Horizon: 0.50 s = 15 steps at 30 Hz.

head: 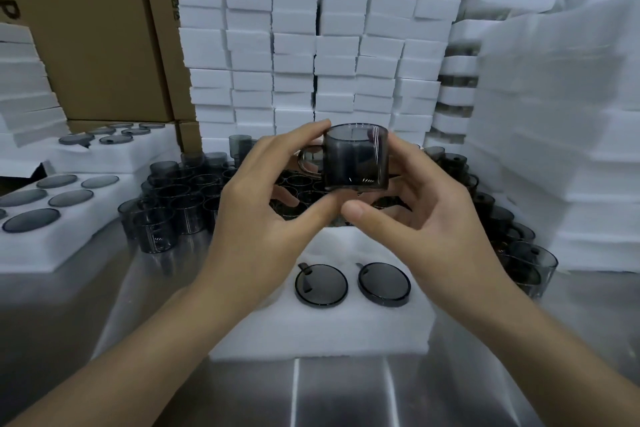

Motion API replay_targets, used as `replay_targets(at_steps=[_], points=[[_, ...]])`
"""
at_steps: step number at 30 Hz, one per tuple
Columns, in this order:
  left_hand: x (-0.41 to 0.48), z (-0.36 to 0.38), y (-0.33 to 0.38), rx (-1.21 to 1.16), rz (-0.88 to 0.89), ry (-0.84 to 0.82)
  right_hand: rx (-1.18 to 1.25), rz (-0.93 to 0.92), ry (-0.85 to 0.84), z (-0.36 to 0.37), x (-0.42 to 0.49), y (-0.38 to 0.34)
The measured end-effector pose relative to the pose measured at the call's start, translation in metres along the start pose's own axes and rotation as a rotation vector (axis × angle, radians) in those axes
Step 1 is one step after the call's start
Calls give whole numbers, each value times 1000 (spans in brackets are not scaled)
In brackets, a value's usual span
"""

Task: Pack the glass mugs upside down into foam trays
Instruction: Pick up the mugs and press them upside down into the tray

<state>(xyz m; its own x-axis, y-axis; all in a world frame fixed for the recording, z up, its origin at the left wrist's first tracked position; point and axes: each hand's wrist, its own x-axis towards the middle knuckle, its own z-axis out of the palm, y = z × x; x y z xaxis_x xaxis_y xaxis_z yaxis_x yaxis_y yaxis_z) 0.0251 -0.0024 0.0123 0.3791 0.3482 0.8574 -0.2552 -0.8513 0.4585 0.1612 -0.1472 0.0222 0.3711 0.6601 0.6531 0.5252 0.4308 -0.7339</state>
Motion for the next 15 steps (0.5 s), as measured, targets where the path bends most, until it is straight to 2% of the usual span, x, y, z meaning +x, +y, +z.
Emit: replay_targets(at_steps=[3, 7, 11, 15], points=[[2, 0, -4, -29, -58, -34, -79, -60, 82, -2, 1, 2], [-1, 3, -4, -43, -106, -56, -419, -206, 201, -6, 0, 3], [-2, 4, -5, 10, -53, -112, -615, -346, 163, -3, -1, 6], [0, 2, -5, -35, -115, -148, -650, -377, 147, -5, -1, 6]])
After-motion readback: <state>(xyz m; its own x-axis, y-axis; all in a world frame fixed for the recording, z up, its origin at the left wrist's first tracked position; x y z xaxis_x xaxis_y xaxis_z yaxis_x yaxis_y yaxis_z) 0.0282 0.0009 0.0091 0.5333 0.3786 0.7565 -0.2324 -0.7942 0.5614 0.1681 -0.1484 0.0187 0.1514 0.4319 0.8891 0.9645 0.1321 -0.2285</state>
